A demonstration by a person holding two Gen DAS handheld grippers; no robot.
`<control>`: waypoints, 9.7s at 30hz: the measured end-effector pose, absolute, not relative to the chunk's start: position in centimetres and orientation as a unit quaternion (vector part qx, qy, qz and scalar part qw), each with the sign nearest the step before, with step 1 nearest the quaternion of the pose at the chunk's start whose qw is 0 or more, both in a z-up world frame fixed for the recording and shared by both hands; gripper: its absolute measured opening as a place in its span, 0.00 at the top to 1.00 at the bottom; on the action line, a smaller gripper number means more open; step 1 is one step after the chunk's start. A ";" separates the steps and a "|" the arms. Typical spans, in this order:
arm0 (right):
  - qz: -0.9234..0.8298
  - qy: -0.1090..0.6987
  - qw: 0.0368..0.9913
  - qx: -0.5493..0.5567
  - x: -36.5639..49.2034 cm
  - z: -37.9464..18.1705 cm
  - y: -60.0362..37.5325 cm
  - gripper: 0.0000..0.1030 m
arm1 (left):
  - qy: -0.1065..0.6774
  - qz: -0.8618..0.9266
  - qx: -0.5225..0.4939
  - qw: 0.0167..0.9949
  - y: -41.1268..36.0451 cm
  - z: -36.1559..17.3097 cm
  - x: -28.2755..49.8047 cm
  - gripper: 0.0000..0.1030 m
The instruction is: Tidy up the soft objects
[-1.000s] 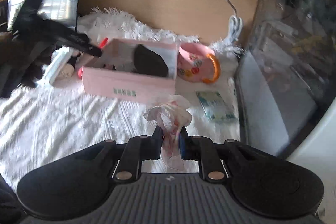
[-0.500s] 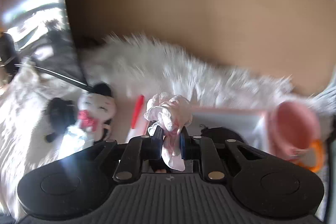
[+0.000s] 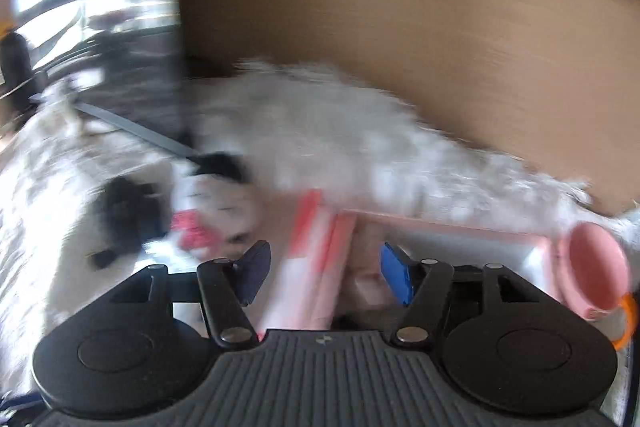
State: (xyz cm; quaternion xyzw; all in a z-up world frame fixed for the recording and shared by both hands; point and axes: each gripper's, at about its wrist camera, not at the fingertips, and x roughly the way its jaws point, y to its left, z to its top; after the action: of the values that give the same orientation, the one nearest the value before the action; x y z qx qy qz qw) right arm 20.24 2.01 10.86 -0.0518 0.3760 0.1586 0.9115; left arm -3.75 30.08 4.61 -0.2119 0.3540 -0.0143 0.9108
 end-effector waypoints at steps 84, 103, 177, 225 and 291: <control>0.122 0.428 0.895 -0.040 0.7 -0.2 -10.9 0.15 | 0.480 -0.115 -0.060 0.868 15.9 0.9 4.1 0.68; 0.121 0.422 0.898 -0.031 0.1 -0.7 -10.5 0.05 | 0.460 -0.045 -0.014 0.887 13.2 0.2 1.9 0.68; 0.111 0.304 0.940 -0.106 8.7 7.5 -8.3 0.23 | 0.412 -0.025 -0.210 0.886 26.1 3.3 -1.3 0.68; 0.183 0.424 0.871 -0.169 2.1 5.6 6.3 0.82 | 0.412 -0.143 -0.141 0.889 28.8 2.5 2.2 0.68; 0.250 0.345 0.886 -0.183 -0.5 4.4 15.6 0.37 | 0.357 -0.152 -0.085 0.918 35.4 5.7 5.2 0.68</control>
State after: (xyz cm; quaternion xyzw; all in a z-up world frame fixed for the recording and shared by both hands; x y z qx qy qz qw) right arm -0.54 15.57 4.42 -0.1834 0.3450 0.2502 0.8859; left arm 5.17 35.38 5.65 -0.0853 0.3574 -0.1518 0.9176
